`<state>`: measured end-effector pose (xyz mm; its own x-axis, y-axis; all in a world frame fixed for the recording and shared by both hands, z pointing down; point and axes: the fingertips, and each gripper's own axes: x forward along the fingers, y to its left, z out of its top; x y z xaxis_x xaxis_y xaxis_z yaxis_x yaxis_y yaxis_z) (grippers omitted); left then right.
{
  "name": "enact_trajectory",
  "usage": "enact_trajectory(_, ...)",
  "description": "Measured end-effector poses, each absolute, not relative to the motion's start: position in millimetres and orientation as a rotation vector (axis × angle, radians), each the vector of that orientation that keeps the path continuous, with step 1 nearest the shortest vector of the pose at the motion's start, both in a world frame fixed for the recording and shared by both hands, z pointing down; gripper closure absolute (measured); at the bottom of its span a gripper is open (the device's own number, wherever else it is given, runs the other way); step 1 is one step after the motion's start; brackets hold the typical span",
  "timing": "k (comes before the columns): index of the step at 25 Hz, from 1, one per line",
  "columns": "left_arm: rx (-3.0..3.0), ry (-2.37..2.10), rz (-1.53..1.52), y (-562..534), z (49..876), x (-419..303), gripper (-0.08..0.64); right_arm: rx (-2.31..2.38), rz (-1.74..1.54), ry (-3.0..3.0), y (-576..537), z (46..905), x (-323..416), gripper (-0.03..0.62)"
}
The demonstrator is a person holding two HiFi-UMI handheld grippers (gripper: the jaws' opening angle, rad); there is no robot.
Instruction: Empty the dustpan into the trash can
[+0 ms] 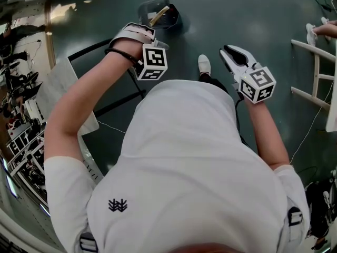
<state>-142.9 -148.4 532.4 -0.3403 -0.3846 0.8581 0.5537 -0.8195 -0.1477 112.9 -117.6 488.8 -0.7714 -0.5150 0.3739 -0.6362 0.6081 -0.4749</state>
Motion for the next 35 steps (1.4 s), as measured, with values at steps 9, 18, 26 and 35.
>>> enact_trajectory(9, -1.229, -0.263, -2.193, -152, 524, -143, 0.477, 0.942, 0.884, -2.657, -124, 485, 110, 0.520)
enact_trajectory(18, -1.173, -0.329, -2.192, -156, 526, -137, 0.477, 0.935, 0.892, -2.654, -130, 488, 111, 0.520)
enact_trajectory(26, -1.120, -0.385, -2.188, -162, 519, -128, 0.476, 0.959, 0.910, -2.654, -141, 489, 114, 0.520)
enact_trajectory(35, -1.025, -0.479, -2.192, -159, 530, -111, 0.476, 0.980, 0.934, -2.649, -143, 492, 119, 0.520)
